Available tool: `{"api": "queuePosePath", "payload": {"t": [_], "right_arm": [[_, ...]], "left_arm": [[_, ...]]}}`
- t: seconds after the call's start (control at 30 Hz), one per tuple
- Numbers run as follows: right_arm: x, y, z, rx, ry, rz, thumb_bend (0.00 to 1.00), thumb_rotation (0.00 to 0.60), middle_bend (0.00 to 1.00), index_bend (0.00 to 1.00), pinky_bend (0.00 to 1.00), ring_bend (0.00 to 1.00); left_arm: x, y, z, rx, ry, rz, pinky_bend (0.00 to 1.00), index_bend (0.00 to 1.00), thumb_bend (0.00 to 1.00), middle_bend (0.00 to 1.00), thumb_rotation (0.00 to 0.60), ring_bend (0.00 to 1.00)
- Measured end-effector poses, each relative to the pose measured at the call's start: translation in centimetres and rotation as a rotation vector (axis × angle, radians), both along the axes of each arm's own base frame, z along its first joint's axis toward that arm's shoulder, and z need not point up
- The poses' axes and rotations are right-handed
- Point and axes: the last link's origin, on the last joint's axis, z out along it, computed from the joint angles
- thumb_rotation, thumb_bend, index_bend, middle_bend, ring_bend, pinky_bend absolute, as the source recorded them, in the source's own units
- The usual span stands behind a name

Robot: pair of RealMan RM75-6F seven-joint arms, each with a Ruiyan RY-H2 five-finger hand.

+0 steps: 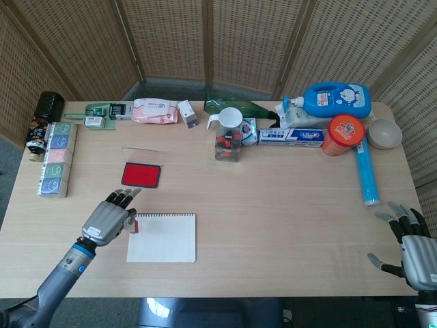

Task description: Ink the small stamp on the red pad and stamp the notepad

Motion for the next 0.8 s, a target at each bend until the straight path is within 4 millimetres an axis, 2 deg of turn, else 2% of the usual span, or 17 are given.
{"api": "queuePosePath", "payload": {"t": [0.4, 0.57, 0.8], "right_arm": [[0.1, 0.1, -0.1, 0.001, 0.001, 0.002, 0.07, 0.600, 0.10, 0.21, 0.00, 0.04], [0.2, 0.1, -0.1, 0.003, 0.002, 0.004, 0.07, 0.600, 0.10, 0.21, 0.00, 0.04], [0.1, 0.1, -0.2, 0.006, 0.004, 0.002, 0.07, 0.600, 0.10, 0.21, 0.00, 0.04]], "left_arm": [[-1.9, -4.5, 0.1, -0.101, 0.039, -0.105, 0.11, 0.60, 0.41, 0.00, 0.600, 0.09], [-3.1, -5.1, 0.0, -0.101, 0.073, -0.108, 0.11, 0.60, 0.41, 0.00, 0.600, 0.09], [-3.5, -5.6, -1.2, -0.119, 0.086, -0.122, 0.11, 0.60, 0.41, 0.00, 0.600, 0.09]]}}
